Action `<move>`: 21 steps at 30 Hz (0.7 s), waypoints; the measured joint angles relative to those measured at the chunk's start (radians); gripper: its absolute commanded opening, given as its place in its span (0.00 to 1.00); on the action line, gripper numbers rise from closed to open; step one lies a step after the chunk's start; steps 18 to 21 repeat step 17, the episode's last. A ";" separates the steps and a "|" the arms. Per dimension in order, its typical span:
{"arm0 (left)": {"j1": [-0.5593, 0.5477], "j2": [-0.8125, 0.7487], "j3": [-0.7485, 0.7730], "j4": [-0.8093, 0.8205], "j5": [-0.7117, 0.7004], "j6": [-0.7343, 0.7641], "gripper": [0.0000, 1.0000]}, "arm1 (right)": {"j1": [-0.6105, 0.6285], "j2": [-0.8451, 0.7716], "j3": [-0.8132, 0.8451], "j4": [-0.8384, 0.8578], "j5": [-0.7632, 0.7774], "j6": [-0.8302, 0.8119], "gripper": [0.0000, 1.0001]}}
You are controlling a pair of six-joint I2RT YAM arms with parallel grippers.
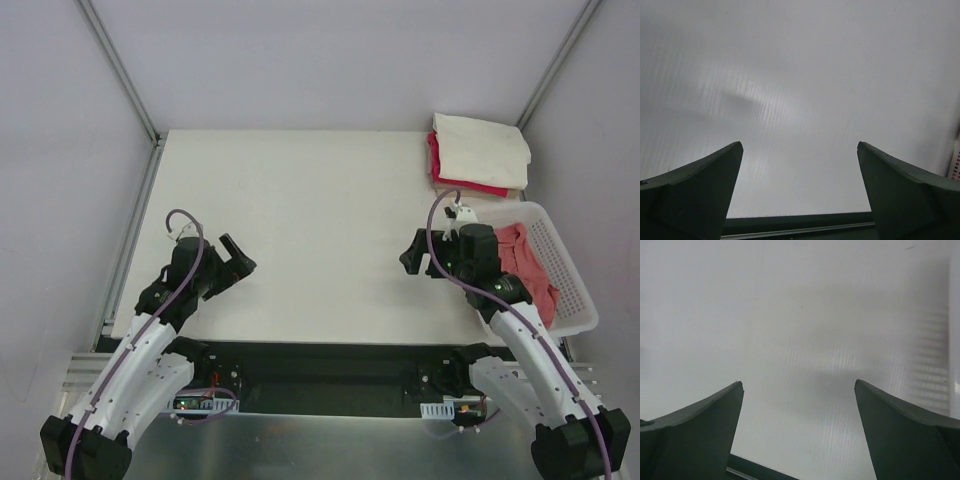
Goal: Fold and stack the t-shirts
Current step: Neatly place the folded tshirt to the corner
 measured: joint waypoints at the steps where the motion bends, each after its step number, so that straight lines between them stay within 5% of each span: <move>1: 0.000 0.011 -0.004 0.000 0.003 -0.003 0.99 | 0.010 -0.024 -0.034 0.007 -0.011 0.011 0.97; 9: 0.000 0.032 -0.028 -0.002 0.010 -0.025 0.99 | 0.061 -0.171 -0.238 0.098 -0.050 0.047 0.97; 21: 0.000 0.005 -0.041 -0.006 0.009 -0.032 0.99 | 0.085 -0.177 -0.253 0.177 -0.062 0.048 0.97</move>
